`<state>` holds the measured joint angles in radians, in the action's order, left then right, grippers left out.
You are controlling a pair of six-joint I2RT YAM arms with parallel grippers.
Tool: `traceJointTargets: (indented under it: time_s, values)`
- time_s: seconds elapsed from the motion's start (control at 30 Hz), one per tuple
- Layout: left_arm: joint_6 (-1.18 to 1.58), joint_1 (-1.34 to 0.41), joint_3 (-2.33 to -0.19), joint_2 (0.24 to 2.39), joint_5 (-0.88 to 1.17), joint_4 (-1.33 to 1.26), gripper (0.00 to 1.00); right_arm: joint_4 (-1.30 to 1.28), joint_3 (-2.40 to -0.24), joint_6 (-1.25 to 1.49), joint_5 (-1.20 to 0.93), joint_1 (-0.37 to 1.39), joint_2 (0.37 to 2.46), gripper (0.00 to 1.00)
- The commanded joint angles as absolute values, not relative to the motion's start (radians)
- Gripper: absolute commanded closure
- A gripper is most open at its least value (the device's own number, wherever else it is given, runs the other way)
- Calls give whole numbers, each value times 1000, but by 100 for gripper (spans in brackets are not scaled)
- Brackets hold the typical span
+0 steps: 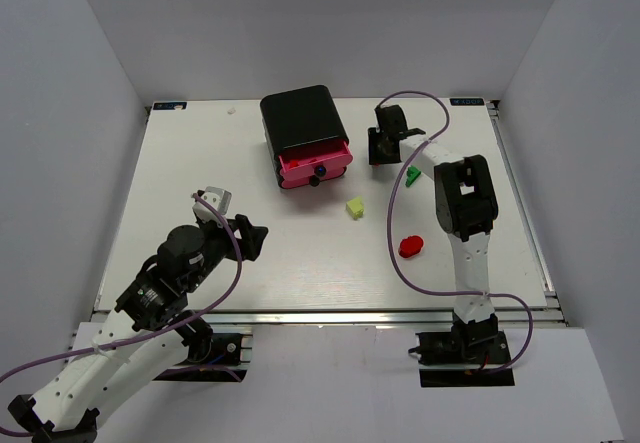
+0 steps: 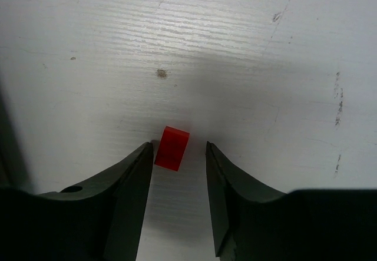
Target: Sort the legos into containers by color
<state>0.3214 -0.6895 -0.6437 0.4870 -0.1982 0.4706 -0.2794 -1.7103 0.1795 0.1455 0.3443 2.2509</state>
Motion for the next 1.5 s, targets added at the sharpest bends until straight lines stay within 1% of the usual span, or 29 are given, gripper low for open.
traceJointTargets:
  time_s: [0.0, 0.17, 0.27, 0.33, 0.37, 0.43, 0.47, 0.67, 0.83, 0.93, 1.03, 1.07, 1.13, 1.17, 1.27, 1.37, 1.47]
  values:
    - [314, -693, -647, 482, -204, 474, 22, -256, -1710, 183, 172, 357, 2283, 54]
    - [314, -693, -647, 479, -204, 476, 22, -253, -1706, 176, 179, 353, 2289, 65]
    - [316, -693, -647, 477, -206, 476, 22, -250, -1703, 170, 179, 354, 2284, 67]
    - [316, -693, -647, 476, -206, 476, 22, -245, -1697, 169, 176, 353, 2276, 72]
    - [316, -693, -647, 476, -204, 477, 22, -241, -1694, 169, 176, 348, 2272, 76]
    - [316, -693, -647, 474, -204, 476, 22, -233, -1680, 160, 175, 348, 2258, 78]
    - [316, -693, -649, 474, -207, 477, 22, -224, -1675, 156, 172, 347, 2250, 82]
    - [316, -693, -646, 469, -207, 477, 22, -169, -1609, 82, 155, 344, 2140, 100]
    - [316, -693, -646, 462, -209, 476, 22, -78, -1478, -35, 146, 345, 1936, 100]
    - [318, -693, -646, 454, -210, 476, 22, -49, -1412, -132, 78, 345, 1810, 100]
    - [319, -693, -646, 446, -213, 477, 22, -57, -1368, -244, -90, 347, 1692, 100]
    - [322, -693, -644, 445, -213, 477, 22, -63, -1339, -271, -180, 348, 1634, 100]
    - [322, -693, -644, 442, -216, 477, 22, -83, -1324, -345, -285, 354, 1586, 100]
    - [321, -693, -644, 439, -219, 477, 22, -89, -1318, -356, -364, 354, 1568, 100]
    - [324, -693, -643, 434, -222, 477, 22, -165, -1351, -409, -504, 370, 1540, 100]
    - [322, -693, -643, 437, -224, 477, 22, -262, -1431, -477, -596, 402, 1587, 100]
    - [322, -693, -643, 437, -227, 479, 22, -308, -1492, -528, -617, 448, 1635, 99]
